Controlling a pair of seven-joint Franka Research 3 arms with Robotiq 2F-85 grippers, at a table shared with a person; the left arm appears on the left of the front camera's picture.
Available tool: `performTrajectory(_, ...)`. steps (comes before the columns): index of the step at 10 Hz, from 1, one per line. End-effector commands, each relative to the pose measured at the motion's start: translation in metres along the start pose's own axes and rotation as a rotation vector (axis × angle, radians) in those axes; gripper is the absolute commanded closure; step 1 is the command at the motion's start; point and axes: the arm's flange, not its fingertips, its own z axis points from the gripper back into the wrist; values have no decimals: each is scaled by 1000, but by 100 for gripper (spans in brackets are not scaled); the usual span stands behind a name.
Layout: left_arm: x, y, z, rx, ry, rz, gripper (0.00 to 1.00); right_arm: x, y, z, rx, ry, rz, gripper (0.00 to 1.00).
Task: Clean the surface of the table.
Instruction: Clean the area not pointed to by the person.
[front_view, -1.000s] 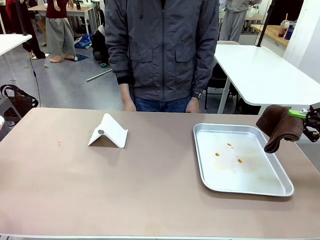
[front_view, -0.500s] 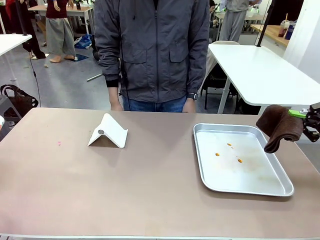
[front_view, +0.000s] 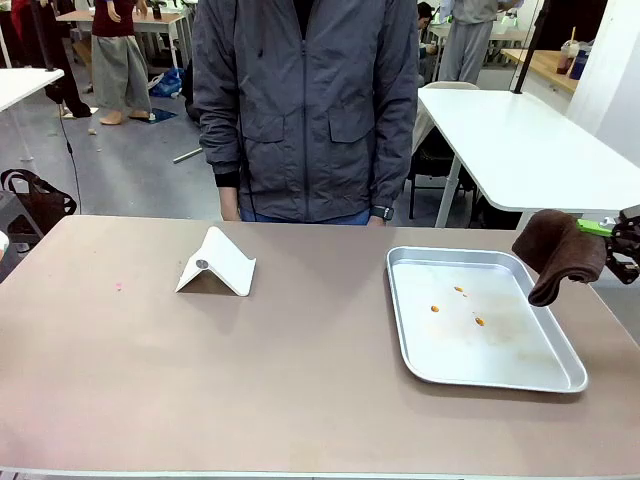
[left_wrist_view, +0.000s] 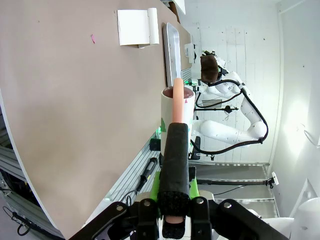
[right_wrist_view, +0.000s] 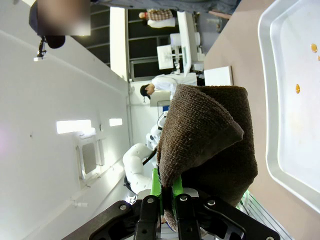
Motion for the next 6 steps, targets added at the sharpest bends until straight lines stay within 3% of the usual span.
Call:
performTrajectory(1, -4, -5, -2, -8, -4, -3, 94, -1, 4, -1, 0, 6, 7, 100)
performTrajectory(6, -4, -5, -2, -8, -4, -3, 94, -1, 4, -1, 0, 6, 7, 100)
